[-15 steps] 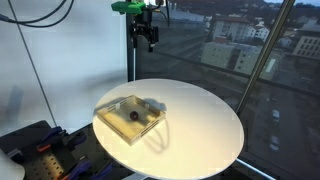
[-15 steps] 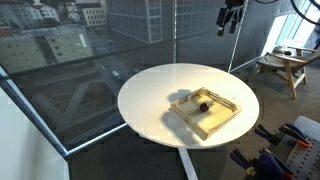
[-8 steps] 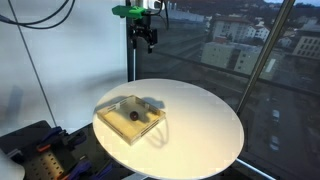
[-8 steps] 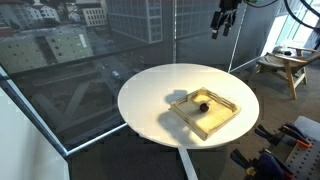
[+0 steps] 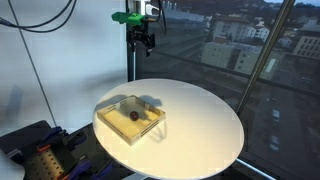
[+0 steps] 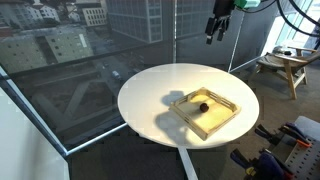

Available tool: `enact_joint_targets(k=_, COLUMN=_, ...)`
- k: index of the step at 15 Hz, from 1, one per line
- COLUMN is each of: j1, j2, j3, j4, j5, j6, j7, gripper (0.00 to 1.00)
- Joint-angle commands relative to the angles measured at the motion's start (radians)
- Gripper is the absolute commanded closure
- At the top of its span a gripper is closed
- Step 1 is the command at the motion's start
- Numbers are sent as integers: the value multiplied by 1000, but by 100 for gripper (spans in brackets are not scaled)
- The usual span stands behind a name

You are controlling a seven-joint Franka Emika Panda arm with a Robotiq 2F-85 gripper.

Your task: Remove the plum plush toy from the tray and put it on the table

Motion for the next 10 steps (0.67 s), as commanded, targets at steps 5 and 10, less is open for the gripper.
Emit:
enact_joint_targets(k=5, j1=5, j2=41, j3=9, j4=-11, j5=-5, j6=18, j7=5, gripper=0)
enact_joint_targets(k=10, j1=7, j2=68, j3=14, j4=-21, j5=-8, j6=25, j7=10, gripper=0)
